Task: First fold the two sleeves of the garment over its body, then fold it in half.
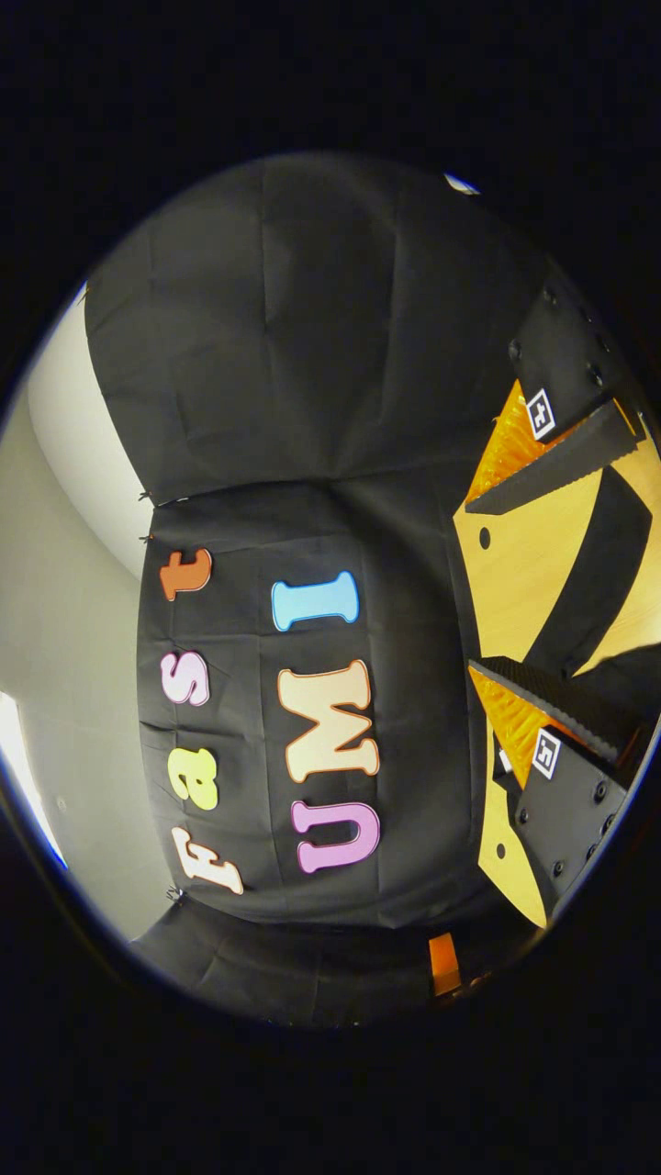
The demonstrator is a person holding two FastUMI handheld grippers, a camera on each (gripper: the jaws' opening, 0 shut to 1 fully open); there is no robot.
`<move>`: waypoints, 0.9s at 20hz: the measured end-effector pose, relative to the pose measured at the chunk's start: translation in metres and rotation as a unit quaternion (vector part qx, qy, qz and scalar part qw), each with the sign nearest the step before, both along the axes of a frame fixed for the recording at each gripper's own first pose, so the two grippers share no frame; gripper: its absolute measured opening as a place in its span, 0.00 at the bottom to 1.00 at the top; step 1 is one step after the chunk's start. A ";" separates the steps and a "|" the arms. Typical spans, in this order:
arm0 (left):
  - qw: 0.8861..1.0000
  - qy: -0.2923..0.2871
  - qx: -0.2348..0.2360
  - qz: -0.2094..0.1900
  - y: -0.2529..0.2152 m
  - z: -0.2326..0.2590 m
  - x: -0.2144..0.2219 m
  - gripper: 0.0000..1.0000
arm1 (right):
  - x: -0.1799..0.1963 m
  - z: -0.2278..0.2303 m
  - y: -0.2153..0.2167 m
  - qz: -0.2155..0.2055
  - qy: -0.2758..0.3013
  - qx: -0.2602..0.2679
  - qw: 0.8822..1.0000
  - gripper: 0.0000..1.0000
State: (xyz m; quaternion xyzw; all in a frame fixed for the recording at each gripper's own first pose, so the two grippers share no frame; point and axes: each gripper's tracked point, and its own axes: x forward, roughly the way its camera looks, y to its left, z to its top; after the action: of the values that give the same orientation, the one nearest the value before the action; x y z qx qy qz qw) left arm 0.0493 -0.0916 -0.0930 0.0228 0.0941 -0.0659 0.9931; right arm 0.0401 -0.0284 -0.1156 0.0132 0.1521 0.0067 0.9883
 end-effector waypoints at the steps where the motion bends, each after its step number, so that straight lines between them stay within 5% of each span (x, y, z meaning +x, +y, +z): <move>1: 1.000 0.005 0.002 0.011 0.010 -0.004 -0.005 0.92 | 0.003 -0.006 -0.005 -0.006 0.003 0.000 1.000 0.98; 11: 0.988 -0.011 0.026 0.152 0.109 0.000 -0.076 0.91 | 0.017 -0.129 -0.067 -0.019 0.092 -0.024 0.995 0.98; 18: 0.970 -0.001 0.040 0.240 0.153 -0.011 -0.132 0.92 | -0.007 -0.250 -0.089 -0.010 0.230 -0.031 0.973 0.98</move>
State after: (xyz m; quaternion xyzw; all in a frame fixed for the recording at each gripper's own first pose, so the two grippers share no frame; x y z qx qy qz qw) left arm -0.0826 0.0616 -0.1039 0.0395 0.0987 0.1786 0.9782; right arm 0.0329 -0.1170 -0.3661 -0.0151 0.3753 -0.0109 0.9267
